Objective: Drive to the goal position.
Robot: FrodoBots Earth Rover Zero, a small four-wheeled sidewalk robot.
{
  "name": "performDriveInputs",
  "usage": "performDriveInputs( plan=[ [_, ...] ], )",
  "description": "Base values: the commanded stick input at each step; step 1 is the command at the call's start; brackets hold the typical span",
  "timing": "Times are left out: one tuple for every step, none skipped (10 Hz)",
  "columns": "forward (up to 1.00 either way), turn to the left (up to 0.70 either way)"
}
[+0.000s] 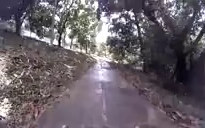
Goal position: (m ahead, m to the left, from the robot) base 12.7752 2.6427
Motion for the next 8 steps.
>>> performDriveInputs(
  plan=[
    [0.7,0.0],
    [0.7,0.0],
    [0.7,0.0],
    [0.7,0.0],
    [0.7,0.0],
    [0.7,0.0],
    [0.7,0.0],
    [0.7,0.0]
  ],
)
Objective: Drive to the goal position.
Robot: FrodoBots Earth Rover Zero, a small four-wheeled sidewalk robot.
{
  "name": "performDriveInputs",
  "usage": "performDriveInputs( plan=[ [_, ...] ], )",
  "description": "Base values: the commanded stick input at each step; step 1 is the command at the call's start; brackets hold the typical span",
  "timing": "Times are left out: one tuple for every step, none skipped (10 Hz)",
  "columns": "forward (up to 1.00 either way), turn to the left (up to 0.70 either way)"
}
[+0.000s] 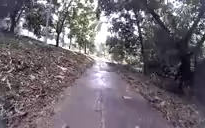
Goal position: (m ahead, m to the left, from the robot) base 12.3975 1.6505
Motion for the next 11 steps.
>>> performDriveInputs(
  plan=[
    [0.7,0.0],
    [0.7,0.0],
    [0.7,0.22],
    [0.7,0.27],
    [0.7,0.32],
    [0.7,0.18],
    [0.7,0.0],
    [0.7,0.0],
    [0.7,0.0],
    [0.7,0.0],
    [0.7,0.0]
  ],
)
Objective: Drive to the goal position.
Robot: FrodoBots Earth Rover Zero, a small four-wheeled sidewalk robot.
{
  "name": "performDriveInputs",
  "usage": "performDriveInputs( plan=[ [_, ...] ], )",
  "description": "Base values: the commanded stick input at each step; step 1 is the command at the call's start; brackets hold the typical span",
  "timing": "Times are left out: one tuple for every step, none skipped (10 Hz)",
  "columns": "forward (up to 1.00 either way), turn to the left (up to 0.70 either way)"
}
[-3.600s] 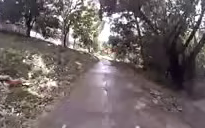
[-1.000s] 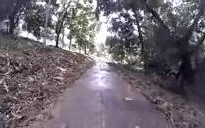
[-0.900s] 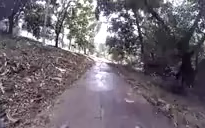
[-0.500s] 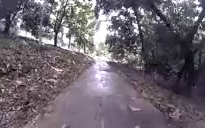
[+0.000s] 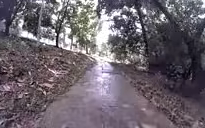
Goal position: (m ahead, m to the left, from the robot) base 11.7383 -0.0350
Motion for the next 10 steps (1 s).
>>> performDriveInputs(
  plan=[
    [0.7,0.0],
    [0.7,0.0],
    [0.7,0.0],
    [0.7,0.0],
    [0.7,0.0],
    [0.7,0.0],
    [0.7,0.0],
    [0.7,0.0],
    [0.7,0.0],
    [0.7,0.0]
  ],
)
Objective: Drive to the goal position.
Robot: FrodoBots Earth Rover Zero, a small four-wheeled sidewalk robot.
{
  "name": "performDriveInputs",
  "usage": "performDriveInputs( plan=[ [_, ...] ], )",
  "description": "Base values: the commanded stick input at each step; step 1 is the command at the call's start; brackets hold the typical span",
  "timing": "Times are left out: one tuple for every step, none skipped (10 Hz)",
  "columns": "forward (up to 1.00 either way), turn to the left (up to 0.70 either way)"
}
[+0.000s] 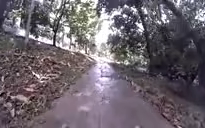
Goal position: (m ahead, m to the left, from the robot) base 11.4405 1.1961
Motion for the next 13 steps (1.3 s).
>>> performDriveInputs(
  plan=[
    [0.7,0.0],
    [0.7,0.0],
    [0.7,0.0],
    [0.7,0.06],
    [0.7,0.01],
    [0.7,0.0],
    [0.7,0.0],
    [0.7,0.0],
    [0.7,0.0],
    [0.7,0.06],
    [0.7,0.25],
    [0.7,0.17],
    [0.7,0.08]
  ],
)
